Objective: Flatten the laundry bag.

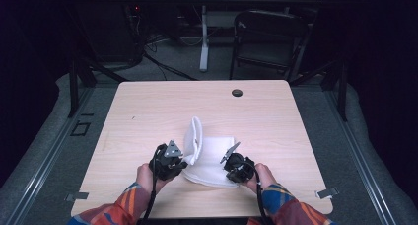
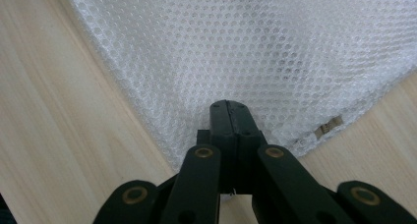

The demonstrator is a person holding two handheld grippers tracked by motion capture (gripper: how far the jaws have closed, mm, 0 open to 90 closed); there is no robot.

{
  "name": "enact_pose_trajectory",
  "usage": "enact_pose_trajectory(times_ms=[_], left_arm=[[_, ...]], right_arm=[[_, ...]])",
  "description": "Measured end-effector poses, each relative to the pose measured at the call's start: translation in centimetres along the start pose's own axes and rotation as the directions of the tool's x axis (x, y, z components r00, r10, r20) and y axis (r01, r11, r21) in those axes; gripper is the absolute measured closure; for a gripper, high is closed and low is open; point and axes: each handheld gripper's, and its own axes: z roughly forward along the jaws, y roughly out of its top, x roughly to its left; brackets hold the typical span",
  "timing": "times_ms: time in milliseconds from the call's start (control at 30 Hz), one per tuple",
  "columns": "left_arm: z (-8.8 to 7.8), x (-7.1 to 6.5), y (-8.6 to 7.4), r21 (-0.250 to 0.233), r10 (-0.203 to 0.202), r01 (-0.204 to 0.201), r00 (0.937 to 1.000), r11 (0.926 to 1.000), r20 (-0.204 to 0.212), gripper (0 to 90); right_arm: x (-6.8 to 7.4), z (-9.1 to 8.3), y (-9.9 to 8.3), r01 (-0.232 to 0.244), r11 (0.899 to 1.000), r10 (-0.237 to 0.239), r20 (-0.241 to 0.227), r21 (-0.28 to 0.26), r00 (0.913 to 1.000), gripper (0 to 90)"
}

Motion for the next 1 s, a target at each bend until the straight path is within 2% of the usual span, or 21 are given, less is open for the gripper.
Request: enact_pose_trajectory(times_ms=[600,633,767,900,967,1000], left_arm=[[-0.1,0.5,-0.8,0.039,-0.024,0.023,0.9995,0.999,0.022,81.9],[-0.1,0.6,-0.9,0.055,-0.028,0.026,0.9986,0.9982,0.044,81.9],[-0.2,0.5,-1.1,0.062,-0.022,0.019,0.999,0.9979,0.04,82.4],[-0.2,0.7,-1.2,0.071,-0.029,0.026,0.9987,0.9971,0.042,82.6],[-0.3,0.7,-1.2,0.078,-0.025,0.021,0.9983,0.9968,0.052,82.4],[-0.5,0.7,-1.4,0.082,-0.024,0.018,0.9973,0.9965,0.07,82.1]], right_arm=[[-0.8,-0.3,-0.6,-0.018,1.0,0.018,0.008,0.009,0.9998,90.0],[-0.8,-0.3,-0.7,-0.019,1.0,0.019,0.01,0.011,0.9998,90.0],[-1.2,-0.5,-0.9,-0.021,1.0,0.021,0.026,0.017,0.9994,90.0],[-1.5,-0.6,-1.1,-0.03,0.999,0.03,0.012,0.013,0.9995,90.0],[-1.5,-0.6,-1.1,-0.029,0.999,0.028,0.012,0.014,0.9995,90.0],[-1.6,-0.6,-1.2,-0.028,1.0,0.028,0.011,0.012,0.9995,90.0]])
